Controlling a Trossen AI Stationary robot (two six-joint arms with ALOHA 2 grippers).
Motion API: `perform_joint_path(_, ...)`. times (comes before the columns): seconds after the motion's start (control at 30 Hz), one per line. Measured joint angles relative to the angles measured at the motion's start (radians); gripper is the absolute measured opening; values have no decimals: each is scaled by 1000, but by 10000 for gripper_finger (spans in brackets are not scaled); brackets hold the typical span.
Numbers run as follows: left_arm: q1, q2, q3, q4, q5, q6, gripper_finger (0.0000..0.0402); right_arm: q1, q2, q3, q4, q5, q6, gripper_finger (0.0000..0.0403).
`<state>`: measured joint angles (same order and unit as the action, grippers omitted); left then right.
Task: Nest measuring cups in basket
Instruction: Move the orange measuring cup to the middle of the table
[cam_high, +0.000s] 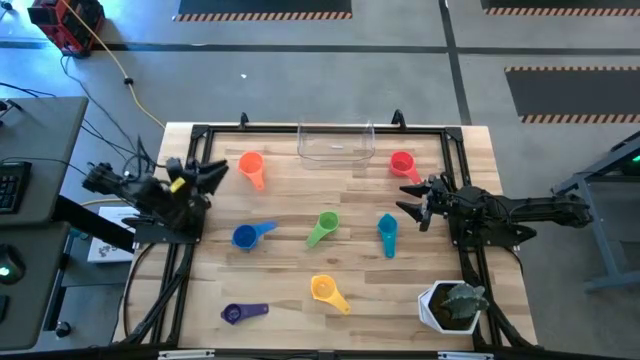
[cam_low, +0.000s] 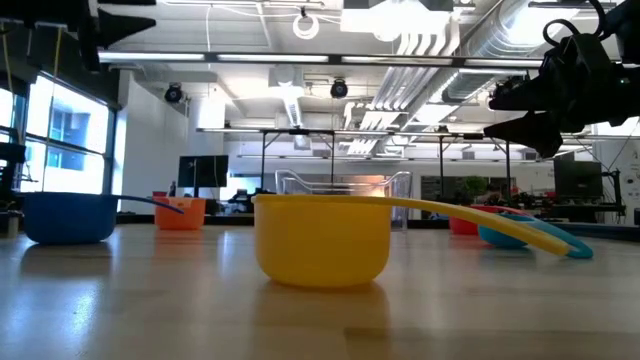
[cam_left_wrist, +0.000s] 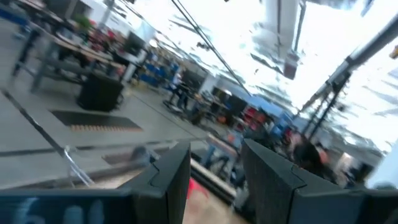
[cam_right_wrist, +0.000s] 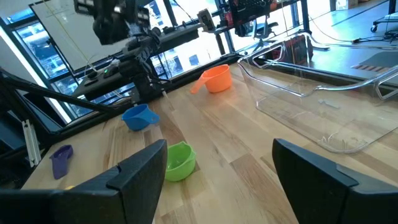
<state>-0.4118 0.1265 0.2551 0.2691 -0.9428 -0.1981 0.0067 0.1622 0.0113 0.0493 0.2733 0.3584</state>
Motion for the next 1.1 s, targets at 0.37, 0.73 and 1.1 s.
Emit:
perform_joint_path(0.37, 7, 290, 292, 0, -121, 115, 133, 0, 0, 0, 0, 0, 0, 282)
perform_joint_path(0.73, 191, 644, 483, -87, -191, 127, 133, 0, 0, 0, 0, 0, 0, 282)
perform_joint_path(1.1, 472, 882, 488, -281, 117, -259, 133, 0, 0, 0, 0, 0, 0, 282)
